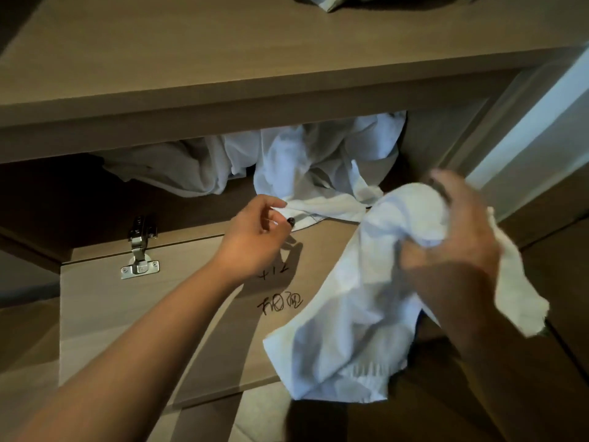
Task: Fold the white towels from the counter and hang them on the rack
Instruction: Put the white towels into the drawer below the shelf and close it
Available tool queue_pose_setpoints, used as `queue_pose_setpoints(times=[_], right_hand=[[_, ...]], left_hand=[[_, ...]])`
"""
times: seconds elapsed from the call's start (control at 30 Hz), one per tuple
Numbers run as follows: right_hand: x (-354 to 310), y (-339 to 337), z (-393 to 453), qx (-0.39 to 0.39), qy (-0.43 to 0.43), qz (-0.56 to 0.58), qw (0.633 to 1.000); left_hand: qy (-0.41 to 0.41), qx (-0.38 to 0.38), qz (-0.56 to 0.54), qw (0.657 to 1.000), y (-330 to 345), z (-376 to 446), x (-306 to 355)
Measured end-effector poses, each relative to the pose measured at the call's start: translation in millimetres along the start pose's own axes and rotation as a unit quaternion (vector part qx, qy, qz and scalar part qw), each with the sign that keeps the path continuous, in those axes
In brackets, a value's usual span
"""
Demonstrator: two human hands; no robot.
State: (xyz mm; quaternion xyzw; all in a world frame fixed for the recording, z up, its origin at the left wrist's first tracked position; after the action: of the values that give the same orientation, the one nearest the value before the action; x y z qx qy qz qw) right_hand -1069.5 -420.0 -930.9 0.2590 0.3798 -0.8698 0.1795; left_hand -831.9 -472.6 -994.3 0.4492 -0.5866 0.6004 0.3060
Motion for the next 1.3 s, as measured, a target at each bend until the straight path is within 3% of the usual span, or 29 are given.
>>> queue_pose_setpoints(times=[0.1,0.27,0.43,0.57,0.7,0.87,0.93,1.13,1.3], right_hand=[[17.1,52.4,-39.2,-0.124,-0.137,-0.170,0.968],[35.5,92.0,-101.7,-0.370,-0.224,-0.266,0.861],[54.5,101.7,-121.1,-0.426,-0.295,-0.293,0.803],[54.0,100.0,-121.9,-0.461,-0.331,-0.297,0.768],[43.4,93.5,-97.9,-0.498,-0.351,-0.268,0.747],[15.7,55.0,-43.3,-0.510,-0.304,-0.268,0.759],[-2.3,28.2,-14.0,-0.505,-0.249,-0.258,0.785],[-98.1,-70.2,72.1,-0.463,-0.180,-0.229,0.837],[-193.8,-143.4,144.0,-0.452,-0.184,-0.159,0.858]], left_hand=[[0.049,0.018,0.121,0.991,28.9,29.5,-9.3],[0.074,0.034,0.279,0.957,65.5,55.2,-14.9],[0.084,-0.002,0.419,0.904,78.2,69.1,-28.2],[0.140,0.039,0.335,0.931,70.2,73.7,-26.8],[0.141,0.124,0.222,0.957,46.1,54.0,-8.0],[0.128,0.184,0.111,0.968,0.0,9.6,57.8],[0.115,0.187,0.088,0.972,-19.7,-5.2,88.1],[-0.019,0.153,0.076,0.985,-82.5,-45.7,180.5],[-0.087,0.119,0.039,0.988,-139.5,-80.8,277.9]])
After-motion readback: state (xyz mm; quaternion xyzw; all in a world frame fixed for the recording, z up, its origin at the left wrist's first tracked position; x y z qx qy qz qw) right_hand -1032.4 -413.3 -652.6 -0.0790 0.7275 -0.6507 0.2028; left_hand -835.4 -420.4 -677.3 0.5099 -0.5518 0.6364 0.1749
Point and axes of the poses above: each hand's wrist, its own z-axis towards the middle knuckle, its own y-axis out of the palm, x = y × z, the point moved 5 cm from there along z, towards the middle knuckle, and after that the axes turned 10 degrees about x, right-handed, at the moved point
